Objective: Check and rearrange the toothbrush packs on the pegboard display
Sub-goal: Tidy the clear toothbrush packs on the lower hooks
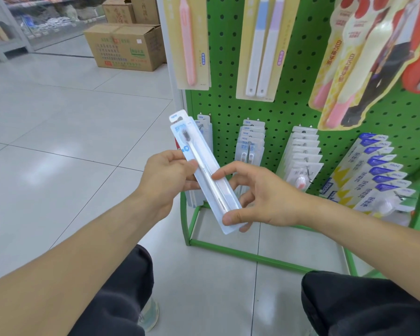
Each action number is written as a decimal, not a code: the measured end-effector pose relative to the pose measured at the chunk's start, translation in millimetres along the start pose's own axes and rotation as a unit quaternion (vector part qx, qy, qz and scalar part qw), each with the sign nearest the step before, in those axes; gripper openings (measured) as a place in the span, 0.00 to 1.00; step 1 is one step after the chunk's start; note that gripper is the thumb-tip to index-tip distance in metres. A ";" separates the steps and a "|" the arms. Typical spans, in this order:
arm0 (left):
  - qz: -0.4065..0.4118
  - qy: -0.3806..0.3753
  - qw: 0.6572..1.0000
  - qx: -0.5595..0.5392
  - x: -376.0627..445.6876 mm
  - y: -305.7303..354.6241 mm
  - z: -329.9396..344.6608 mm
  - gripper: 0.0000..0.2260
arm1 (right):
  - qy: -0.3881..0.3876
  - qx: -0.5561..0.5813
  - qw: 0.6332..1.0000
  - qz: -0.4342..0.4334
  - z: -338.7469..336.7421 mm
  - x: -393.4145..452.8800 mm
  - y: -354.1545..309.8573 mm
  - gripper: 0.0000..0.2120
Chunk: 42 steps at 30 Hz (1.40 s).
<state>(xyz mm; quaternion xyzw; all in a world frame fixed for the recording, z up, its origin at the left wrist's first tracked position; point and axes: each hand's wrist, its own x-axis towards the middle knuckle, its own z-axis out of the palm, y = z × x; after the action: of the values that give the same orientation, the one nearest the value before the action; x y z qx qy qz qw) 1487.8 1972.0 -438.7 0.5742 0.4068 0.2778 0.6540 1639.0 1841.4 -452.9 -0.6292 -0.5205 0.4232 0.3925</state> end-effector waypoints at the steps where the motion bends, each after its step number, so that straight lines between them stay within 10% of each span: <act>1: 0.004 0.010 1.000 -0.005 1.5 0.6 -1.6 0.08 | -0.008 0.000 1.000 -0.001 0.2 -1.3 -2.2 0.30; 7: 0.005 0.024 1.000 0.004 2.8 -1.9 -0.3 0.11 | 0.050 0.028 0.998 0.001 -3.3 0.0 -7.2 0.42; 16: 0.048 -0.066 0.995 0.055 -12.7 -0.3 8.6 0.15 | 0.177 -0.197 0.957 -0.117 14.2 -1.4 -1.6 0.12; 27: 0.007 -0.119 0.992 0.046 -9.9 -4.3 3.8 0.16 | 0.148 -0.110 0.983 -0.006 17.5 8.6 -1.5 0.38; 42: 0.056 -0.249 0.905 0.341 -8.2 -14.2 0.8 0.11 | 0.269 0.003 0.963 -0.034 -6.6 19.1 9.6 0.14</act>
<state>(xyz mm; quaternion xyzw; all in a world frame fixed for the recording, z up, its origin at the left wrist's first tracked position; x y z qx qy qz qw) 1482.9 1962.1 -450.8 0.8344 0.2678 0.0067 0.4817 1650.2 1858.5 -462.1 -0.7008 -0.4158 0.2264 0.5336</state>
